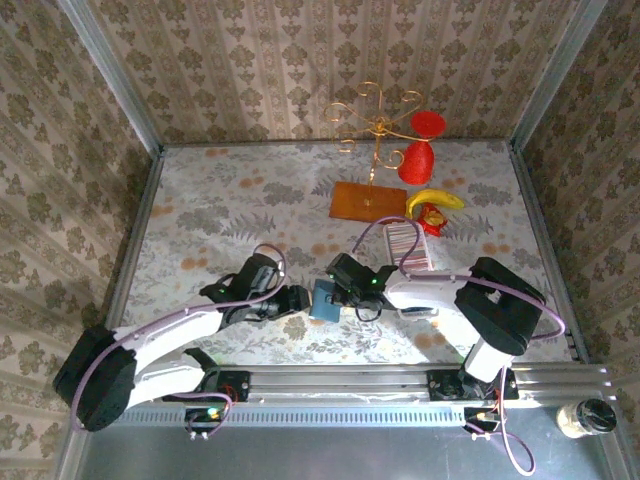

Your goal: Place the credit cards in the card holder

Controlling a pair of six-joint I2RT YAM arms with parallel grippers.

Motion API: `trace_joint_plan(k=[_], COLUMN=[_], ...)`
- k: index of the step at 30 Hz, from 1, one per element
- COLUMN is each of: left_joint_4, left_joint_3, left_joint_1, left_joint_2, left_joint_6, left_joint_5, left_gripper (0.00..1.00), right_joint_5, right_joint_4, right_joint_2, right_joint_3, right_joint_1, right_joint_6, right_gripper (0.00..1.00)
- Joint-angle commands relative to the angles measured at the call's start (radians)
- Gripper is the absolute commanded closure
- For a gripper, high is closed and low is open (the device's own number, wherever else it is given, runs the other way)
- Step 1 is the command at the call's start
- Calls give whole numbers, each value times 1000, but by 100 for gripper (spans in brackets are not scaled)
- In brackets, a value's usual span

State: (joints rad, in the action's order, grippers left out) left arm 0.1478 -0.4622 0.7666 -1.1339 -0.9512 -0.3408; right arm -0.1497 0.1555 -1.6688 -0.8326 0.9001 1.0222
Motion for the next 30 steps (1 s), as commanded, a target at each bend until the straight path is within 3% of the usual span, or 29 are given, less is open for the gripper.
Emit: trace_joint_plan(k=[1, 10, 14, 27, 30], left_joint_4=[-84, -168, -217, -382, -403], left_joint_3=[-19, -29, -20, 30, 28], left_joint_1=[34, 72, 74, 73, 74], left_joint_2=[-61, -174, -182, -170, -181], left_joint_6=[-30, -70, -91, -114, -113], left_joint_5=[-6, 14, 16, 42, 42], left_gripper=[49, 54, 62, 67, 73], right_joint_5=[-10, 17, 30, 41, 44], right_joint_4=[36, -36, -63, -109, -127], right_joint_2=[-21, -15, -7, 17, 26], right_joint_3=[47, 105, 120, 145, 154], right_joint_1=[-13, -19, -20, -21, -20], right_joint_6=[13, 36, 37, 43, 44], right_gripper=[100, 100, 100, 100, 100])
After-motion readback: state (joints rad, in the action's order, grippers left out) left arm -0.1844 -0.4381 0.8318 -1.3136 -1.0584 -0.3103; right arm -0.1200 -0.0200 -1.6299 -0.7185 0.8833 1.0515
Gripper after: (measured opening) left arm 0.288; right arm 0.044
